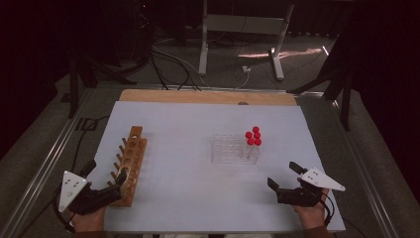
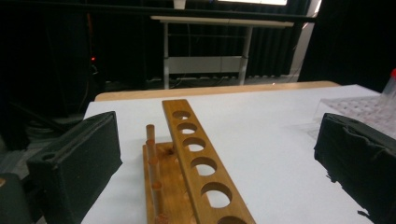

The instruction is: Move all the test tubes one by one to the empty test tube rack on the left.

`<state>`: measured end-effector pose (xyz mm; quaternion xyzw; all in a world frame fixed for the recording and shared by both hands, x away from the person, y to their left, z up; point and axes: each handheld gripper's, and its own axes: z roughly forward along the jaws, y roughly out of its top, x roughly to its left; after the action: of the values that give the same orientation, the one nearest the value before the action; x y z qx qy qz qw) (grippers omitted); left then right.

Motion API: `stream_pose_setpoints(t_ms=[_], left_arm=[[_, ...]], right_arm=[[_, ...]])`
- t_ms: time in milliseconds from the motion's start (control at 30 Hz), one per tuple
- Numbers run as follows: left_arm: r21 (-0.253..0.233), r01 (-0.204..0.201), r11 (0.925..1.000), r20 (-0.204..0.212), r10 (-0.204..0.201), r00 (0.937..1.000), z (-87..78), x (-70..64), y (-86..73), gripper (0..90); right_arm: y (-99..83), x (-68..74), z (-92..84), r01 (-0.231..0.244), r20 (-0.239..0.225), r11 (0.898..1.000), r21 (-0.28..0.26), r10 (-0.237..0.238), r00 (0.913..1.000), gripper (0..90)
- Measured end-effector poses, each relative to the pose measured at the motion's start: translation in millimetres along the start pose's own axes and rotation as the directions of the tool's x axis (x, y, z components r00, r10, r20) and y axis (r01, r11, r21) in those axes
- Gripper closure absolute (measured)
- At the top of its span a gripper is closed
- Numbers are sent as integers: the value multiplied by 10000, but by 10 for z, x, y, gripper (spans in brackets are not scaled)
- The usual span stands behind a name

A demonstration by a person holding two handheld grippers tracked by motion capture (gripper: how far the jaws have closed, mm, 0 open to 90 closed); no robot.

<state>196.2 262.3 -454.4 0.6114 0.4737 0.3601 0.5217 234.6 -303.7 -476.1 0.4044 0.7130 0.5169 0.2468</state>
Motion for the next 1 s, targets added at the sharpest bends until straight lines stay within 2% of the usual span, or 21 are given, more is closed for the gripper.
stream_pose_setpoints(t_ms=[167, 333, 500, 667, 733, 800, 1000], left_arm=[[8, -15, 10000, -14, 15, 10000, -7, -23, -2, 12], [77, 23, 10000, 39, -24, 10000, 7, -17, -6, 12], [49, 182, 9998, -2, -182, 9998, 4, -4, -11, 12], [102, 179, 9998, 53, -180, 9998, 19, -26, -27, 12], [103, 188, 9998, 52, -188, 9998, 20, -27, -33, 12], [99, 364, 9993, 102, -365, 9993, 23, -17, -52, 12], [189, 282, 9994, 23, -283, 9996, 38, -23, -72, 13]], right_arm=[[4, -26, -25, -208, 18, 9998, -50, 208, 9998, 0], [55, -43, -52, -200, 80, 9995, -232, 202, 9998, 0], [132, -61, -83, -328, 199, 9973, -654, 341, 9992, 0], [221, -51, -44, -61, 191, 9970, -768, 76, 9998, 0], [240, -47, -31, -94, 163, 9972, -745, 107, 9998, 0], [293, -48, 24, 0, 69, 9977, -680, 4, 10000, 0], [414, -52, 147, 276, 142, 9986, -459, -269, 9995, 0]])
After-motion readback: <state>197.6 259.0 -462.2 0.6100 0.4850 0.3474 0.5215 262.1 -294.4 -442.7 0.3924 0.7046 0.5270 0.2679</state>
